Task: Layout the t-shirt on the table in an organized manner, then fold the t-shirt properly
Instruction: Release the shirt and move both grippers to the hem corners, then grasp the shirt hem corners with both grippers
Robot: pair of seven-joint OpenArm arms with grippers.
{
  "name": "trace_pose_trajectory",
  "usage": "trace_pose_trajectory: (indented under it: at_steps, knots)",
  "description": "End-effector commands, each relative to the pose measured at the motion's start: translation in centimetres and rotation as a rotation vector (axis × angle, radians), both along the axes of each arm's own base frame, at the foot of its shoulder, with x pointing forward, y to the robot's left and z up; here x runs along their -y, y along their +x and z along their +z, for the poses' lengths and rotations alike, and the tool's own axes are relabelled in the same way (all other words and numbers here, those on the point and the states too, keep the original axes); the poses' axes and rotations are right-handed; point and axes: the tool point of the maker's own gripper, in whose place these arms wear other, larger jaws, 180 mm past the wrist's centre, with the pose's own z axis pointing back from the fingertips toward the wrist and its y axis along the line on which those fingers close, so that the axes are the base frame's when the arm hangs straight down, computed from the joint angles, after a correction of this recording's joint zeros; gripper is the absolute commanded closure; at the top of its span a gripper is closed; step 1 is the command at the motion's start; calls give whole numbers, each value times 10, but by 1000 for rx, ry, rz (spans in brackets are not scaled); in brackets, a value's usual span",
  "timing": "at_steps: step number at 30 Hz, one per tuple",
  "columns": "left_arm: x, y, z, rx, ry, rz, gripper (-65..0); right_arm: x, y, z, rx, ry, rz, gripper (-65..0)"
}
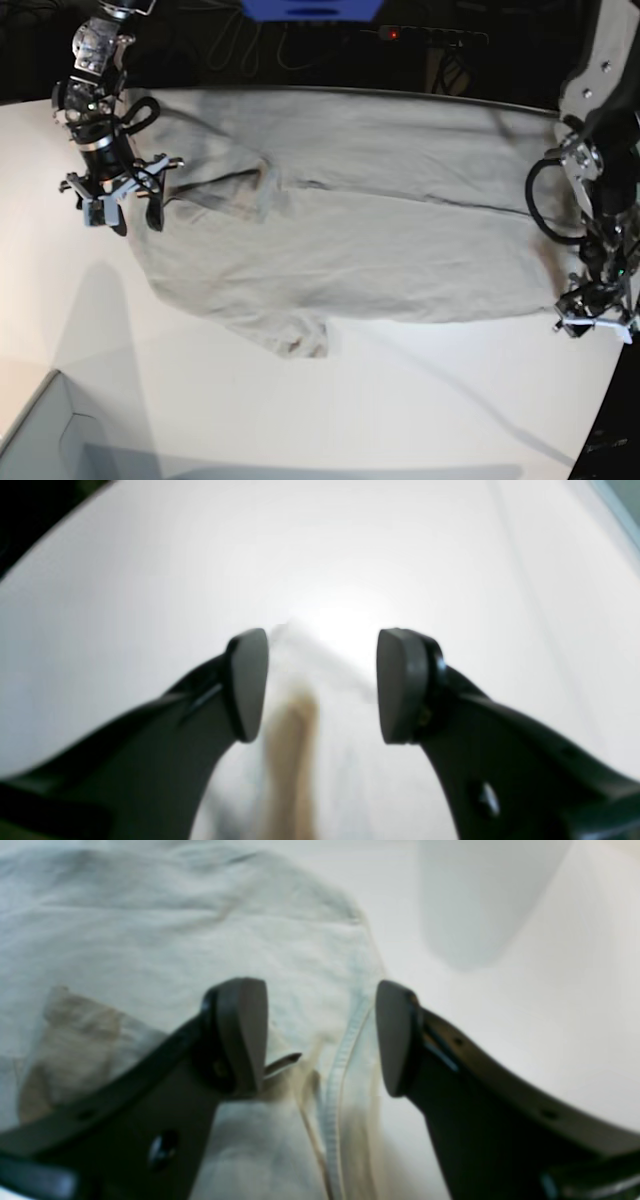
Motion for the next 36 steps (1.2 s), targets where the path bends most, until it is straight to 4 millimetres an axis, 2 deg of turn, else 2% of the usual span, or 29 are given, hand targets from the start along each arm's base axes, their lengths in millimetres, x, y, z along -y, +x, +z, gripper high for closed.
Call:
trace_pose_trajectory:
  at_steps: [1,6,9,11,16,20,21,24,29,32,36]
  knots:
    - [-6,15,20,46,35,-6,-337,2,6,12,47,0,6,-348]
    - [2,14,9,16,74,-43,-337,2,6,12,45,-3,11,-348]
    - [-16,-16,-12,-41,82,-15,-337,4,9,15,55,-6,12,-348]
    - [-20,-29,-22,-62,74,1,-337,5,12,17,59,-7,11,-348]
    - [-36,-38,-21,-61,71,39,-337,7,14,19,62,-19,21,-348]
    - [-33,-39,-25,-71,68,33,-337,8,17,21,68,-22,21,-348]
    - [-31,-39,-25,-71,66,31,-337,8,23,25,83,-22,21,-348]
    - [-15,-35,-32,-73,45,14,-337,9,29,18,70,-2,14,-348]
    - [-10,-34,-34,-74,39,8,-336,16,50,4,42,28,14,-348]
    - [-10,-34,-34,-74,39,8,-335,22,70,7,53,37,13,-349]
    - [-13,-35,-33,-77,41,10,-334,19,98,19,82,36,47,-349]
